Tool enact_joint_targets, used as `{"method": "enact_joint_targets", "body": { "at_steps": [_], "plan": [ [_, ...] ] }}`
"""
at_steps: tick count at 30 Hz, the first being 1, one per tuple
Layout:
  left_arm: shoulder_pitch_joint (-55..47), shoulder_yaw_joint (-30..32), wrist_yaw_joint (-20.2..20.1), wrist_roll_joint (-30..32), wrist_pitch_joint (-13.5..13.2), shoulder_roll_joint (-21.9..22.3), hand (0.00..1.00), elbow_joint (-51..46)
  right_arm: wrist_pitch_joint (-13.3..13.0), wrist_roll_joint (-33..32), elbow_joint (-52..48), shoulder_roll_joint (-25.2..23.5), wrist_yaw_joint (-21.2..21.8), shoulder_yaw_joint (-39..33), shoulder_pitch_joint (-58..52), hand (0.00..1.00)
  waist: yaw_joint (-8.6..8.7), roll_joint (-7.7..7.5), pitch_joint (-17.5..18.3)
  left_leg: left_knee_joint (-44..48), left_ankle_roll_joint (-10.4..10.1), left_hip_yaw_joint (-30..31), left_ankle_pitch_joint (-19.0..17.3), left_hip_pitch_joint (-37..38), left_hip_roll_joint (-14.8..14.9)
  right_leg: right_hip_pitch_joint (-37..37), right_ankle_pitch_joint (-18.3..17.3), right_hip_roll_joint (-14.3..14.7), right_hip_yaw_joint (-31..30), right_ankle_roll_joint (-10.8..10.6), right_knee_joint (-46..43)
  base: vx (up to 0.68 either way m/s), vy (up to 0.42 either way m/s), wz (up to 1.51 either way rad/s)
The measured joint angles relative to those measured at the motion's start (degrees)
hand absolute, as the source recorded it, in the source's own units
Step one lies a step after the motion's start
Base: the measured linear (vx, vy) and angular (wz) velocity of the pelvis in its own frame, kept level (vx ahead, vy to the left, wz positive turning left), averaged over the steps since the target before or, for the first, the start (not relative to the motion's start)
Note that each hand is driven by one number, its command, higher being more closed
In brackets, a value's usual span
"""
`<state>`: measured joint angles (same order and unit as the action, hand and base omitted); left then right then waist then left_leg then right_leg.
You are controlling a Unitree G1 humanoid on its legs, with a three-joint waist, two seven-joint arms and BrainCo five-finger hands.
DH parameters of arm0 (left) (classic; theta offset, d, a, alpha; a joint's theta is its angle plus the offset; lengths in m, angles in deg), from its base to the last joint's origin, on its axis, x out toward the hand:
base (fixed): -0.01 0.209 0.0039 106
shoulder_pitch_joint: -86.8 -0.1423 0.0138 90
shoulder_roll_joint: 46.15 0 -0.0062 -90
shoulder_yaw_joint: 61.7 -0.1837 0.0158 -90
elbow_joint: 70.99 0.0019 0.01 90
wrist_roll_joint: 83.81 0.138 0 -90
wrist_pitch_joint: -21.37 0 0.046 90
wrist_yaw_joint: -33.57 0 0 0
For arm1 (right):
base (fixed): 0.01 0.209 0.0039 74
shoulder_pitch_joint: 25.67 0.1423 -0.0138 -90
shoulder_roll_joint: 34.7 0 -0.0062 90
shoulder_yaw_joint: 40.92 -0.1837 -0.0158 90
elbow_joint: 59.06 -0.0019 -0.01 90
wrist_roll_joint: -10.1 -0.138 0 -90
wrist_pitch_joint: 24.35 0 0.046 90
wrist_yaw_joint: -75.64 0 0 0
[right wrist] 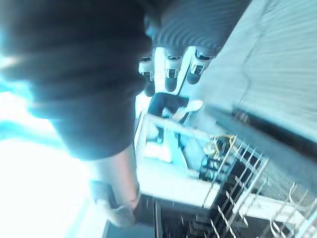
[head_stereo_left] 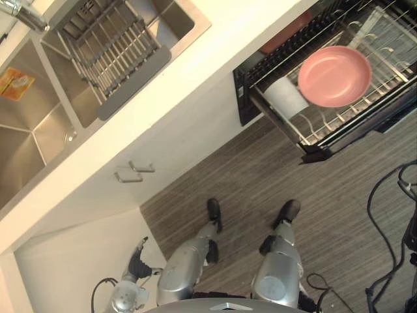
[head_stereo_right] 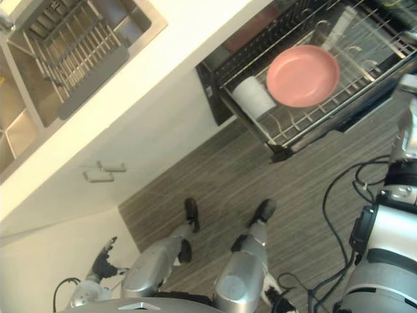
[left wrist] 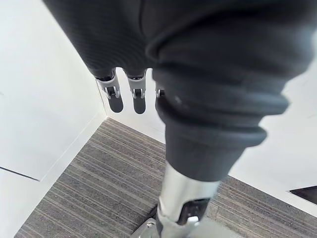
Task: Walk over to the sink, pick up the cup, carry it to the dishwasher, place the cup inside the dishwasher, then close the dishwasher door
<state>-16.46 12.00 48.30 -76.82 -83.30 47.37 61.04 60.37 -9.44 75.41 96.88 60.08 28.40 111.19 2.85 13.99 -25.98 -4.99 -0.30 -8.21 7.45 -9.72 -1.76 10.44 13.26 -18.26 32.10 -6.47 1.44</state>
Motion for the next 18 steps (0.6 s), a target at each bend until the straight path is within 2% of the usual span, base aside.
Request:
{"method": "enact_joint_targets", "body": {
  "at_steps": [1, 3, 4, 5, 8, 10, 13, 16, 18],
  "plan": [
    [-0.44, 1.03, 0.04, 0.1, -0.09, 0.61, 0.0, 1.2, 0.25, -4.27, 2.21, -0.27, -0.07, -2.6, -2.91, 1.0, 0.98, -0.72, 0.28, 0.0, -0.36, -0.25, -0.25, 1.04, 0.36, -1.16, -0.34, 0.3, 0.16, 0.07, -0.04, 0.11, -0.09, -0.03],
    [-1.56, 2.78, 0.04, 0.2, -0.21, 1.03, 0.0, 2.5, 0.8, -11.35, 4.67, -1.6, 0.07, -5.95, -7.76, 1.0, 1.7, -2.26, 1.46, -0.01, -0.65, -1.77, -0.45, 1.86, 0.88, -1.97, -0.78, 0.69, 0.06, 0.06, -0.04, 0.08, -0.071, -0.07],
    [-1.71, 2.89, 0.06, 0.43, -0.18, 1.05, 0.0, 3.18, 0.92, -13.25, 5.71, -2.04, 0.16, -7.33, -9.3, 1.0, 2.18, -2.58, 1.92, -0.01, -0.67, -2.13, -0.49, 2.01, 1.01, -2.33, -0.97, 0.78, 0.25, 0.03, -0.04, 0.06, -0.057, -0.05],
    [-2.02, 3.37, 0.06, 1.16, -0.19, 1.08, 0.0, 4.83, 1.98, -18.14, 7.86, -3.3, 0.61, -9.69, -12.36, 1.0, 2.63, -3.61, 3.15, -0.02, -0.77, -3.01, -0.73, 2.04, 1.18, -2.48, -1.37, 0.82, 0.06, 0.03, -0.33, 0.03, -0.034, -0.02],
    [-2.24, 4.23, 0.0, 1.32, -0.16, 1.56, 0.0, 7.72, 4.86, -26.26, 10.27, -5.87, 5.31, -11.32, -16.67, 1.0, 3.97, -4.4, 4.76, -0.02, -0.79, -4.39, -1.33, 2.27, 1.34, -2.6, -2.24, 0.7, -0.05, -0.14, -0.46, 0.01, -0.015, -0.02],
    [-2.26, 4.48, 0.0, 1.86, -0.18, 1.84, 0.0, 8.54, 6.83, -28.73, 10.74, -6.86, 7.52, -11.39, -18.16, 1.0, 4.14, -4.36, 4.81, -0.02, -0.72, -6.54, -1.38, 2.37, 1.63, -2.59, -2.07, 0.57, -0.18, -0.16, -0.17, 0.01, -0.024, -0.05],
    [-2.87, 4.3, -0.17, 2.27, -0.19, 2.28, 0.0, 9.46, 9.67, -32.22, 10.75, -10.83, 12.82, -10.83, -19.68, 1.0, 4.31, -4.18, 4.93, 0.0, -0.75, -9.29, -1.28, 1.68, 1.97, -2.34, -0.84, 0.68, -0.29, -0.32, 1.71, 0.02, -0.043, -0.02],
    [-2.99, 3.96, -0.14, 2.36, -0.2, 2.34, 0.0, 9.37, 10.58, -32.37, 10.7, -13.47, 16.25, -8.78, -19.36, 1.0, 3.65, -3.73, 4.99, 0.0, -0.82, -9.56, -0.67, 0.89, 1.75, -1.17, 0.31, 0.64, -0.77, -0.26, 2.75, 0.07, -0.064, -0.02],
    [-2.69, 2.67, -0.12, 2.37, -0.18, 2.31, 0.0, 9.14, 10.74, -32.31, 10.58, -14.32, 18.22, -7.68, -16.94, 1.0, 3.03, -2.3, 4.42, 0.01, -0.49, -9.66, -0.43, -0.22, 1.19, -0.03, 1.09, 0.14, -1.08, -0.07, 2.78, 0.05, -0.045, 0.02]
  ]
}}
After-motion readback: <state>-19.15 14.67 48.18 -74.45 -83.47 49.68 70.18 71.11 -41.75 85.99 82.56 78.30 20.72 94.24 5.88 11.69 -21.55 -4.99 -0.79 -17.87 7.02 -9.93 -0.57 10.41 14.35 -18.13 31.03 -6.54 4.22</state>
